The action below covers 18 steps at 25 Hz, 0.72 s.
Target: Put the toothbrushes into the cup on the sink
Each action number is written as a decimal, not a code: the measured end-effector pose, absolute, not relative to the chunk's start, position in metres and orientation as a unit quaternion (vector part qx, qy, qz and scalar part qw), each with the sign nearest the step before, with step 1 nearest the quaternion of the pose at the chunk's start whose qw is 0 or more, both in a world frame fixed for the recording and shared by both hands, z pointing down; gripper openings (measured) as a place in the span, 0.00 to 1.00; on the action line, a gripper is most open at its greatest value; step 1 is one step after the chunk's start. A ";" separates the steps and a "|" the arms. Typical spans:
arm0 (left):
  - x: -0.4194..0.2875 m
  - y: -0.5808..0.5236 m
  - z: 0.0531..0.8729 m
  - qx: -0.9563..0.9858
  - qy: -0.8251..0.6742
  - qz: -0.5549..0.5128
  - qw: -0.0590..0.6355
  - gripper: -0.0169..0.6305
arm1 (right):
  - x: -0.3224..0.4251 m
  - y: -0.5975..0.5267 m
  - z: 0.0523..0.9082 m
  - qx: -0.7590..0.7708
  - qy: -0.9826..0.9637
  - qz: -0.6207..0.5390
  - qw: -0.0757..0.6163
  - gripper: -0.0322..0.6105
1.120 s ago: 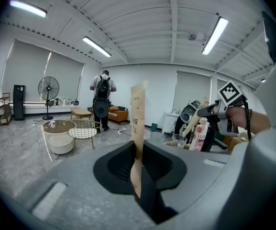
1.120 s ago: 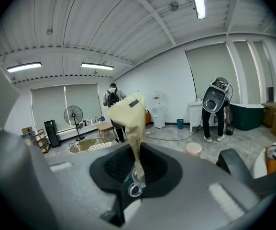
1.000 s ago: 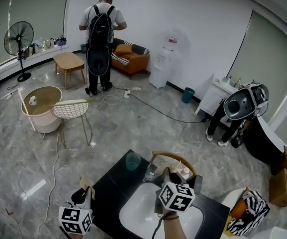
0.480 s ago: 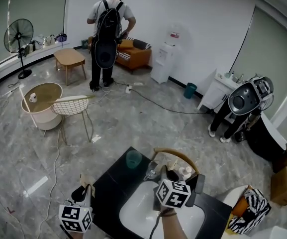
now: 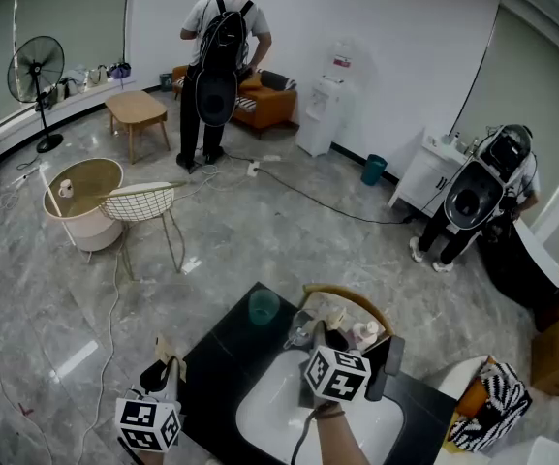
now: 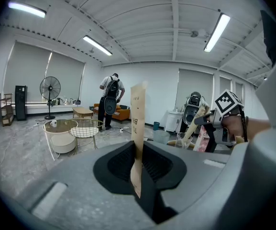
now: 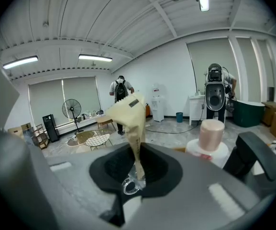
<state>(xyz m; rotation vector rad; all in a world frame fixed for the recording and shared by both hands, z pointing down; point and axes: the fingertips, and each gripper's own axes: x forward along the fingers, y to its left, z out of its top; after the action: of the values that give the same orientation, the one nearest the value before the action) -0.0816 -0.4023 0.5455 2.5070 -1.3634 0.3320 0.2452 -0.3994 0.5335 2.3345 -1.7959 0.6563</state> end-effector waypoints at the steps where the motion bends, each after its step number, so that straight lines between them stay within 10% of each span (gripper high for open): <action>1: -0.081 -0.402 0.546 0.865 -0.470 0.115 0.134 0.10 | 0.245 -0.399 0.535 0.772 -0.593 0.219 0.061 0.11; 18: -0.082 -0.390 0.542 0.870 -0.462 0.115 0.131 0.10 | 0.243 -0.370 0.542 0.782 -0.573 0.242 0.047 0.25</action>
<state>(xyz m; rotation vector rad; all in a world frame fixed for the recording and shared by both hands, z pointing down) -0.0822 -0.3903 0.5421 2.5243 -1.3415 0.3328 0.2430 -0.3700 0.5421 2.3846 -1.7476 0.7382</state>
